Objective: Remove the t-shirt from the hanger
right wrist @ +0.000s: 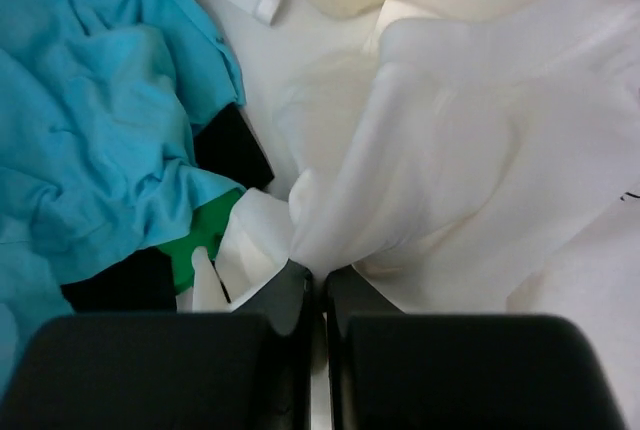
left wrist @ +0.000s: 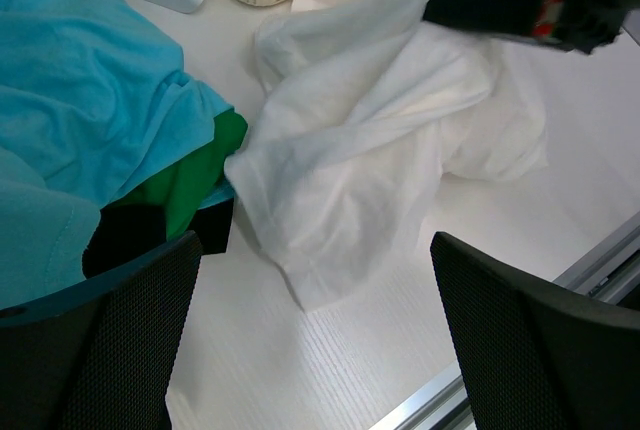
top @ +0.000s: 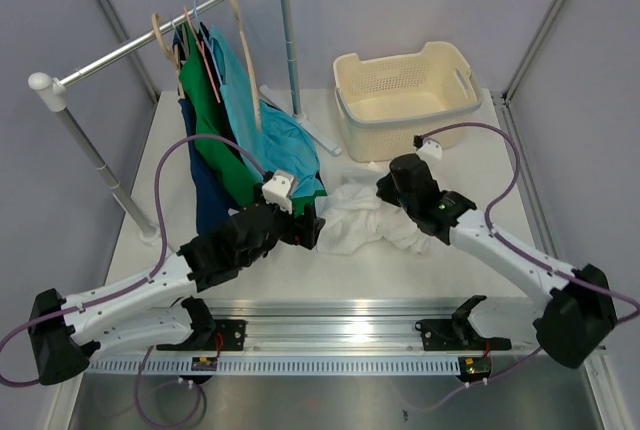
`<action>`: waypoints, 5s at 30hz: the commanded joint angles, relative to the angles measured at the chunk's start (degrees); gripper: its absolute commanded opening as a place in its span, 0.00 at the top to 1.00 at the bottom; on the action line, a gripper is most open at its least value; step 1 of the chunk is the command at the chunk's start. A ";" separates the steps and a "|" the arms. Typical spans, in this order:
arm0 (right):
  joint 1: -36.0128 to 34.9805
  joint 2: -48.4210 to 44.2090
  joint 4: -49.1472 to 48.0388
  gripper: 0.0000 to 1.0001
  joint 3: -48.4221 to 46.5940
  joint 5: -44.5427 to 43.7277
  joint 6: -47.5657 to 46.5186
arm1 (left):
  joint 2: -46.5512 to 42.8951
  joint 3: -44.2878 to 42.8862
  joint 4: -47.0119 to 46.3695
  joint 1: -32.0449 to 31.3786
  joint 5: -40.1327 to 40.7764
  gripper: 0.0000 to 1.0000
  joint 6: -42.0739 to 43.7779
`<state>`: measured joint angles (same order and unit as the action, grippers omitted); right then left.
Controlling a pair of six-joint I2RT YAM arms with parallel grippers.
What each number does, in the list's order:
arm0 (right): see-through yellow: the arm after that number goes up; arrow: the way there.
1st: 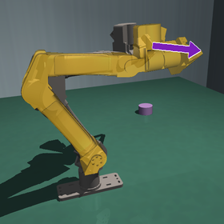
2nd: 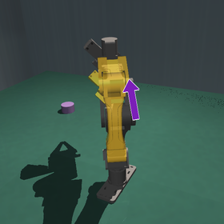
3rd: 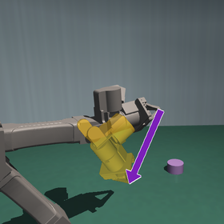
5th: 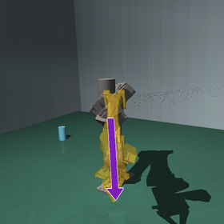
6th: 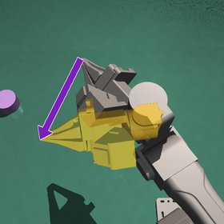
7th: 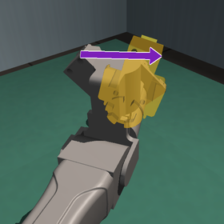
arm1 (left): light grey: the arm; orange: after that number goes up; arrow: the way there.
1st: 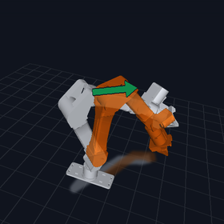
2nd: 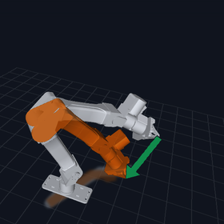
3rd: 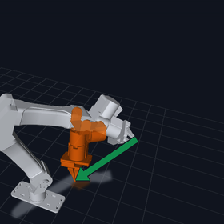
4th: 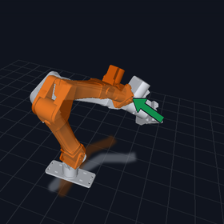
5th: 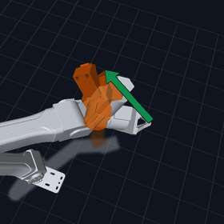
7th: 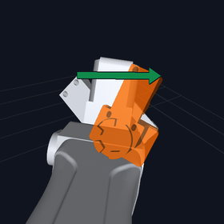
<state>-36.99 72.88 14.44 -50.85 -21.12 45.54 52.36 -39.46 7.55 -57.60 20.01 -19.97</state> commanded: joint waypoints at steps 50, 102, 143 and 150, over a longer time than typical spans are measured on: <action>10.71 -1.08 13.60 1.00 -39.20 9.17 -19.69 | -11.31 2.37 -1.66 -0.23 5.74 0.01 -1.04; 23.63 45.85 -24.47 0.99 -64.91 5.13 -45.89 | -6.04 1.23 -3.51 -0.23 -2.17 0.01 -2.27; 25.74 34.39 22.04 0.00 -64.14 12.59 -13.81 | -4.81 0.79 -3.68 -0.23 -2.16 0.01 1.07; 24.34 12.75 15.55 0.01 -45.50 19.02 -12.23 | -4.81 1.85 -6.67 -0.23 -5.84 0.01 1.86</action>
<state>-11.46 93.56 31.90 -101.84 -5.82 31.94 47.48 -37.45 5.82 -57.69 17.06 -19.29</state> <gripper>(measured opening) 0.993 0.987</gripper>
